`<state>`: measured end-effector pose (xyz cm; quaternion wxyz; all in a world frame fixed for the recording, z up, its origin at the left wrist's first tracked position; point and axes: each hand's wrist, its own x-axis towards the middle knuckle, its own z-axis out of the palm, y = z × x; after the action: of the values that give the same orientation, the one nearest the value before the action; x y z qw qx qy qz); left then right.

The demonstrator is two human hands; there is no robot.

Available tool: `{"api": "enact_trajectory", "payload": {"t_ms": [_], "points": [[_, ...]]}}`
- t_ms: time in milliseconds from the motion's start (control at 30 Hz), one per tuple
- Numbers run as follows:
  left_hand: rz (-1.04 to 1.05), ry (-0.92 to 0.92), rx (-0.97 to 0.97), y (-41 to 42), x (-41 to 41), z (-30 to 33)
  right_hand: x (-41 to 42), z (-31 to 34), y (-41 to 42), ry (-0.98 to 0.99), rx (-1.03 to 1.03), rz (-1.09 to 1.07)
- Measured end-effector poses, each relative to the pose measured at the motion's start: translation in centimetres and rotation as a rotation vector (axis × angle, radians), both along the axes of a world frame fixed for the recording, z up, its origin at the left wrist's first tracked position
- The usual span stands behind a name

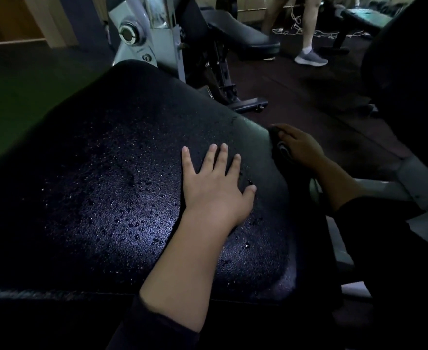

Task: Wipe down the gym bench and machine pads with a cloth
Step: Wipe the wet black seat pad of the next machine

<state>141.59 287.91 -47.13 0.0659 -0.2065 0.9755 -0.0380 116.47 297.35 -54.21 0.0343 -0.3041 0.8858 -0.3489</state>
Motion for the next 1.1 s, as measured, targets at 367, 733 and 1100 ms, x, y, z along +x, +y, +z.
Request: {"api": "enact_trajectory", "payload": {"t_ms": [367,733,1100], "points": [[0.008,-0.024,0.002,0.0,-0.2,0.2,8.7,1.7,-1.1,0.272,0.119,0.122],[0.008,-0.013,0.011,0.0,-0.1,0.1,0.4,-0.4,1.1,-0.097,-0.064,-0.022],[0.010,-0.017,0.011,0.1,-0.2,0.2,8.0,1.5,-2.0,0.266,0.107,0.040]]}}
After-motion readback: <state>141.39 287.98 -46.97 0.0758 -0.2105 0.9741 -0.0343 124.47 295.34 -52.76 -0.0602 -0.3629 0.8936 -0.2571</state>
